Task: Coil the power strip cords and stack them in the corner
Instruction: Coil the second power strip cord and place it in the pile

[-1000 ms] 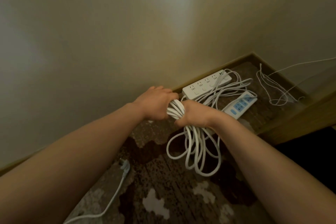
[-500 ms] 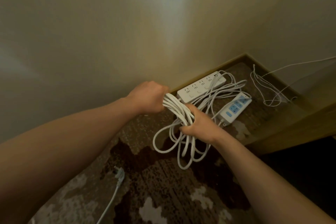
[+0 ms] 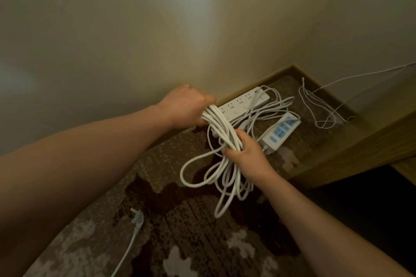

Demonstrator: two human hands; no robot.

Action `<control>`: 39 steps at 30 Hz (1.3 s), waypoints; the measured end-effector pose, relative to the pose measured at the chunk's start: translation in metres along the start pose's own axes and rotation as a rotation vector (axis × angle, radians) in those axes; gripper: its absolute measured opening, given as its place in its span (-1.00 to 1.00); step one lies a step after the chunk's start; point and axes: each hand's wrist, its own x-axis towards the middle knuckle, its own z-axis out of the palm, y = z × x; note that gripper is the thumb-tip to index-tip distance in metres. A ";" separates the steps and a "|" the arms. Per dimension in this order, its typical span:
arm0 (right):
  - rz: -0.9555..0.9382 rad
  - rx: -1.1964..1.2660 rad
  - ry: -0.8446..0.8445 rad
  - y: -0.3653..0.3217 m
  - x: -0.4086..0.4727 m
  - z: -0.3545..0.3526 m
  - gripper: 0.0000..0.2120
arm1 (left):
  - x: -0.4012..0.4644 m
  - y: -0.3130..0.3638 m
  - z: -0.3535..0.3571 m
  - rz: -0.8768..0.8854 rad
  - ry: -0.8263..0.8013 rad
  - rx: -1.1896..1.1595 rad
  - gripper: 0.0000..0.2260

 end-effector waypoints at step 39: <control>0.087 -0.383 0.352 0.027 0.007 -0.012 -0.85 | 0.021 0.039 0.057 -0.549 0.070 -0.413 -0.59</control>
